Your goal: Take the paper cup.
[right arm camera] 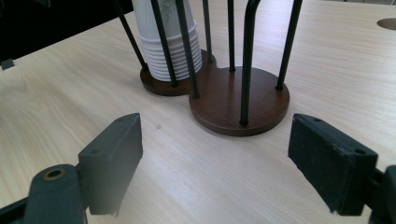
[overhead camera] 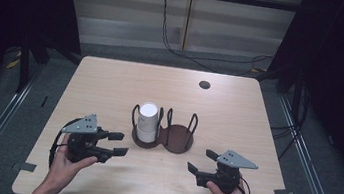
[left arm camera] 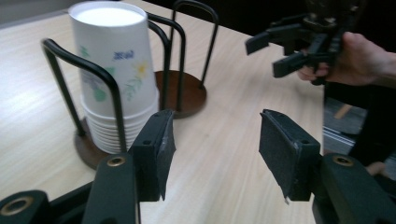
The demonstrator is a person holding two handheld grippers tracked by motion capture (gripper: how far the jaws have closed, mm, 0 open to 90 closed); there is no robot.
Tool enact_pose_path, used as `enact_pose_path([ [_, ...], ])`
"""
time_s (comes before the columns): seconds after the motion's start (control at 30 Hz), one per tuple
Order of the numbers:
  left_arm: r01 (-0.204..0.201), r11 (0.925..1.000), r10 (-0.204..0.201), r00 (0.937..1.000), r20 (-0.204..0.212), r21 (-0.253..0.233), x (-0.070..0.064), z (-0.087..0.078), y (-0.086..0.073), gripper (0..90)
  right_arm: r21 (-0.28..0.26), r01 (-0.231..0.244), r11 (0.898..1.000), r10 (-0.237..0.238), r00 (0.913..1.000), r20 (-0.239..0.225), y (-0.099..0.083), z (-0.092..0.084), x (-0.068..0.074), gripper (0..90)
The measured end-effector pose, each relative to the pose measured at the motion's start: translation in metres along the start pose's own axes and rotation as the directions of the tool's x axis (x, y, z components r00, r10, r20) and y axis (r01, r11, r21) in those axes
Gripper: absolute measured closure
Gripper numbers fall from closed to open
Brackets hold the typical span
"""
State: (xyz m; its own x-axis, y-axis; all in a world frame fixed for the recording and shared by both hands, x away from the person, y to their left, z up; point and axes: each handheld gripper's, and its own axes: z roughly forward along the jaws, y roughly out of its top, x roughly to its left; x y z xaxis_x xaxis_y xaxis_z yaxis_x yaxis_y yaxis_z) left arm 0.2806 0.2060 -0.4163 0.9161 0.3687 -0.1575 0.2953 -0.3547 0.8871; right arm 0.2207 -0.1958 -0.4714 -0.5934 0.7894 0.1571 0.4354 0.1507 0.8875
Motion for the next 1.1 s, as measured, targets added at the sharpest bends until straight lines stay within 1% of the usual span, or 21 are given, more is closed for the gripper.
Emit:
enact_pose_path([
  [0.07, 0.006, 0.9999, -0.005, 0.9999, -0.015, 0.015, 0.002, 0.000, 0.004, 45.5, 0.004, 0.003, 1.000, -0.003, 1.0000, -0.005, 0.000, 0.000, 0.000, 17.4],
  [0.13, 0.003, 0.9989, -0.001, 0.9995, -0.032, 0.047, 0.004, -0.001, 0.008, 43.8, 0.004, 0.002, 1.000, -0.002, 0.9999, -0.016, 0.000, 0.000, 0.001, 17.5],
  [0.17, 0.007, 0.9988, -0.006, 0.9994, -0.035, 0.049, 0.005, -0.002, 0.010, 42.9, 0.005, 0.002, 1.000, -0.002, 0.9998, -0.020, 0.000, 0.000, 0.002, 17.7],
  [0.2, 0.023, 0.9985, -0.021, 0.9993, -0.032, 0.049, 0.007, -0.003, 0.011, 40.7, 0.008, 0.004, 1.000, -0.004, 0.9998, -0.020, 0.000, 0.000, 0.002, 17.9],
  [0.23, 0.030, 0.9980, -0.029, 0.9992, -0.030, 0.056, 0.009, -0.004, 0.013, 39.1, 0.008, 0.006, 1.000, -0.006, 0.9998, -0.021, 0.000, 0.000, 0.002, 18.0],
  [0.3, 0.032, 0.9970, -0.030, 0.9989, -0.035, 0.070, 0.011, -0.003, 0.016, 35.9, 0.007, 0.007, 1.000, -0.007, 0.9997, -0.022, 0.000, 0.001, 0.002, 18.0],
  [0.4, 0.021, 0.9959, -0.018, 0.9993, -0.034, 0.088, 0.013, 0.000, 0.021, 33.2, 0.004, 0.012, 1.000, -0.012, 0.9996, -0.024, 0.001, 0.002, 0.003, 18.0],
  [0.47, 0.019, 0.9960, -0.016, 0.9995, -0.028, 0.087, 0.014, 0.001, 0.024, 29.9, 0.008, 0.015, 1.000, -0.014, 0.9996, -0.026, 0.001, 0.002, 0.003, 17.7],
  [0.53, 0.007, 0.9949, -0.004, 0.9995, -0.031, 0.101, 0.014, 0.003, 0.028, 27.8, 0.010, 0.017, 1.000, -0.016, 0.9994, -0.031, 0.000, 0.002, 0.003, 17.5],
  [0.57, -0.001, 0.9940, 0.005, 0.9992, -0.040, 0.109, 0.014, 0.003, 0.031, 28.1, 0.011, 0.017, 1.000, -0.016, 0.9994, -0.032, 0.000, 0.002, 0.003, 17.5],
  [0.63, -0.016, 0.9950, 0.022, 0.9979, -0.061, 0.099, 0.015, 0.002, 0.036, 27.9, 0.011, 0.016, 1.000, -0.016, 0.9993, -0.035, 0.001, 0.002, 0.003, 17.5],
  [0.7, -0.028, 0.9946, 0.035, 0.9966, -0.075, 0.100, 0.016, 0.001, 0.042, 27.8, 0.017, 0.018, 1.000, -0.018, 0.9992, -0.037, 0.001, 0.002, 0.003, 18.0],
  [0.73, -0.027, 0.9944, 0.034, 0.9970, -0.069, 0.102, 0.017, 0.001, 0.043, 27.8, 0.017, 0.022, 1.000, -0.021, 0.9989, -0.042, 0.001, 0.002, 0.004, 18.0],
  [0.77, -0.035, 0.9940, 0.043, 0.9964, -0.074, 0.104, 0.017, 0.001, 0.046, 27.9, 0.018, 0.024, 1.000, -0.023, 0.9988, -0.043, 0.001, 0.002, 0.004, 18.0],
  [0.8, -0.037, 0.9938, 0.046, 0.9950, -0.089, 0.105, 0.018, 0.001, 0.047, 27.9, 0.021, 0.027, 0.999, -0.026, 0.9987, -0.045, 0.001, 0.002, 0.004, 18.0],
  [0.83, -0.034, 0.9933, 0.044, 0.9948, -0.092, 0.110, 0.019, 0.001, 0.049, 27.5, 0.022, 0.030, 0.999, -0.029, 0.9984, -0.048, 0.001, 0.002, 0.005, 18.0],
  [0.9, -0.031, 0.9914, 0.043, 0.9954, -0.086, 0.127, 0.022, 0.002, 0.052, 27.1, 0.024, 0.032, 0.999, -0.031, 0.9982, -0.051, 0.001, 0.003, 0.005, 18.0],
  [1.0, -0.022, 0.9909, 0.035, 0.9952, -0.092, 0.133, 0.025, 0.003, 0.056, 27.1, 0.027, 0.030, 0.999, -0.029, 0.9982, -0.052, 0.001, 0.003, 0.005, 17.9],
  [1.07, -0.025, 0.9892, 0.040, 0.9941, -0.101, 0.144, 0.027, 0.004, 0.061, 27.2, 0.029, 0.030, 0.999, -0.029, 0.9982, -0.052, 0.001, 0.003, 0.005, 17.9],
  [1.1, -0.026, 0.9889, 0.040, 0.9944, -0.097, 0.146, 0.028, 0.005, 0.064, 27.3, 0.029, 0.030, 0.999, -0.028, 0.9982, -0.052, 0.001, 0.003, 0.005, 17.9],
])
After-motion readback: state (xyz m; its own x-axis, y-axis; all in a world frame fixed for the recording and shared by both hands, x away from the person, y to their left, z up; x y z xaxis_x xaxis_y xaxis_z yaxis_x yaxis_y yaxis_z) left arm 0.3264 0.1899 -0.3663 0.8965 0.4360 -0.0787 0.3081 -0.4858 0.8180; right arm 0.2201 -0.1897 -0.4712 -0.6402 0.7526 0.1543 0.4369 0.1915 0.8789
